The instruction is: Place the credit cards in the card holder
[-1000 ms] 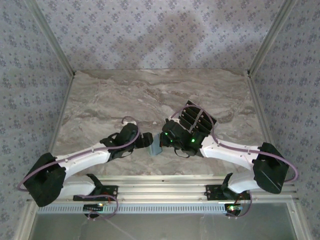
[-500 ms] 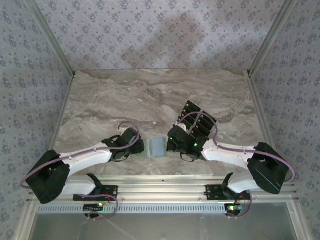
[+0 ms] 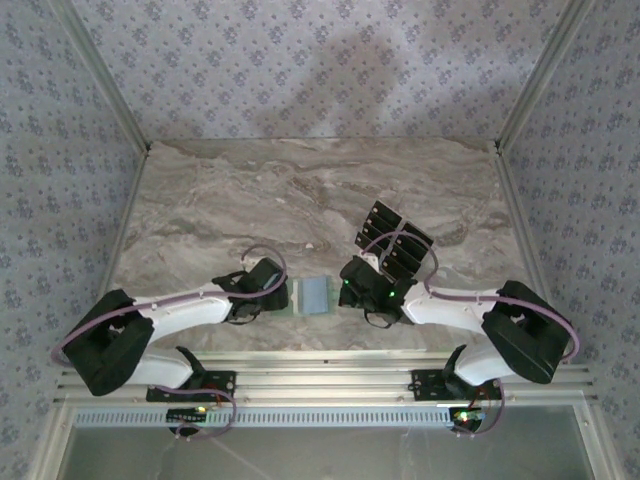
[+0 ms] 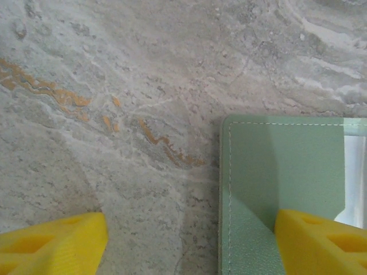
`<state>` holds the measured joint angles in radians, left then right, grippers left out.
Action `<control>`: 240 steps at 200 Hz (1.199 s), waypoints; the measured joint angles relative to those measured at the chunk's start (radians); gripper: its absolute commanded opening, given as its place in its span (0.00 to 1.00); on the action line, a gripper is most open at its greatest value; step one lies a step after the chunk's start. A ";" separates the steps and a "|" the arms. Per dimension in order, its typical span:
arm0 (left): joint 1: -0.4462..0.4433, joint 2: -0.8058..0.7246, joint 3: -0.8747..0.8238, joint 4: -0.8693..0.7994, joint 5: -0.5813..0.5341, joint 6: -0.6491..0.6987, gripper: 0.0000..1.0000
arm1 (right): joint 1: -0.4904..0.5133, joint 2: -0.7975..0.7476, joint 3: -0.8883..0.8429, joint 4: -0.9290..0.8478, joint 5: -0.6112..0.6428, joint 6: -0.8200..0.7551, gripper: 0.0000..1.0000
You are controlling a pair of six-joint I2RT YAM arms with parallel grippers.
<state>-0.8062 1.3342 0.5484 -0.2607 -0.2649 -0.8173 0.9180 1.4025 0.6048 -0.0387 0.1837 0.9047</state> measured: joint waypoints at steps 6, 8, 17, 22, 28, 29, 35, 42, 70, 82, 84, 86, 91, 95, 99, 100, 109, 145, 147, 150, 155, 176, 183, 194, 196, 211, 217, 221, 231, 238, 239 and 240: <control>0.000 -0.005 0.000 -0.001 0.006 0.003 0.81 | -0.001 -0.003 0.002 -0.006 -0.002 -0.001 0.30; 0.000 -0.006 0.000 -0.001 0.008 0.004 0.81 | -0.003 -0.005 0.003 -0.008 -0.005 -0.011 0.32; 0.000 -0.016 0.001 0.003 0.015 0.008 0.82 | -0.004 -0.017 0.008 -0.023 -0.013 -0.017 0.38; 0.001 -0.024 0.002 0.010 0.018 0.011 0.82 | -0.004 -0.026 0.013 -0.033 -0.017 -0.021 0.41; 0.001 -0.035 0.005 0.013 0.022 0.013 0.83 | -0.005 -0.040 0.021 -0.048 -0.023 -0.025 0.44; 0.001 -0.036 0.005 0.014 0.022 0.013 0.83 | -0.005 -0.041 0.023 -0.050 -0.023 -0.028 0.44; 0.001 -0.052 0.008 0.018 0.024 0.014 0.84 | -0.006 -0.057 0.034 -0.063 -0.028 -0.033 0.46; 0.001 -0.073 0.012 0.021 0.030 0.014 0.84 | -0.006 -0.074 0.049 -0.077 -0.035 -0.038 0.49; 0.001 -0.151 0.032 0.026 0.042 0.014 0.85 | -0.004 -0.108 0.124 -0.118 -0.058 -0.064 0.54; 0.001 -0.169 0.042 0.025 0.042 0.014 0.85 | -0.001 -0.106 0.148 -0.124 -0.069 -0.071 0.56; 0.001 -0.170 0.043 0.025 0.042 0.014 0.85 | 0.000 -0.106 0.153 -0.127 -0.070 -0.074 0.57; 0.001 -0.172 0.044 0.025 0.042 0.014 0.85 | 0.001 -0.105 0.156 -0.128 -0.073 -0.075 0.57; 0.001 -0.175 0.047 0.024 0.041 0.014 0.85 | 0.003 -0.101 0.165 -0.131 -0.077 -0.079 0.57; 0.001 -0.175 0.048 0.023 0.040 0.014 0.84 | 0.006 -0.095 0.172 -0.133 -0.080 -0.080 0.57; 0.001 -0.175 0.050 0.020 0.040 0.014 0.84 | 0.008 -0.088 0.180 -0.134 -0.084 -0.083 0.57; 0.001 -0.175 0.050 0.020 0.040 0.014 0.84 | 0.008 -0.086 0.181 -0.134 -0.085 -0.083 0.57; 0.001 -0.175 0.050 0.008 0.039 0.014 0.83 | 0.013 -0.062 0.197 -0.134 -0.095 -0.086 0.57; 0.001 -0.182 0.026 -0.029 0.029 0.011 0.78 | 0.031 0.048 0.231 -0.134 -0.127 -0.091 0.57; 0.001 -0.183 0.022 -0.029 0.029 0.009 0.78 | 0.032 0.055 0.233 -0.134 -0.129 -0.091 0.57; 0.001 -0.187 0.014 -0.030 0.028 0.007 0.77 | 0.033 0.064 0.235 -0.134 -0.132 -0.092 0.56; 0.001 -0.192 0.002 -0.031 0.027 0.005 0.76 | 0.034 0.077 0.239 -0.132 -0.134 -0.093 0.56; 0.001 -0.207 -0.042 -0.035 0.024 -0.003 0.75 | 0.039 0.128 0.253 -0.128 -0.149 -0.100 0.55; 0.001 -0.209 -0.052 -0.035 0.024 -0.006 0.74 | 0.039 0.143 0.257 -0.126 -0.155 -0.103 0.54; 0.001 -0.209 -0.064 -0.035 0.024 -0.007 0.74 | 0.039 0.167 0.264 -0.122 -0.159 -0.109 0.53; 0.001 -0.209 -0.066 -0.035 0.024 -0.009 0.74 | 0.039 0.172 0.266 -0.121 -0.161 -0.111 0.53; 0.001 -0.209 -0.074 -0.034 0.024 -0.011 0.74 | 0.039 0.196 0.270 -0.117 -0.167 -0.115 0.52; 0.001 -0.209 -0.075 -0.032 0.024 -0.013 0.74 | 0.039 0.205 0.272 -0.114 -0.171 -0.117 0.52; 0.001 -0.209 -0.076 -0.030 0.024 -0.014 0.73 | 0.039 0.211 0.272 -0.112 -0.173 -0.117 0.52; 0.001 -0.209 -0.078 -0.026 0.024 -0.014 0.73 | 0.039 0.224 0.273 -0.111 -0.174 -0.120 0.51; 0.001 -0.209 -0.080 -0.024 0.024 -0.014 0.73 | 0.039 0.233 0.274 -0.108 -0.176 -0.120 0.51; 0.001 -0.209 -0.080 -0.023 0.025 -0.014 0.73 | 0.039 0.235 0.274 -0.107 -0.176 -0.120 0.51; 0.001 -0.209 -0.081 -0.023 0.025 -0.014 0.73 | 0.039 0.236 0.274 -0.107 -0.176 -0.120 0.51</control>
<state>-0.8051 1.1255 0.4671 -0.2840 -0.2401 -0.8314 0.9565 1.6386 0.8783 -0.1455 0.0074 0.7845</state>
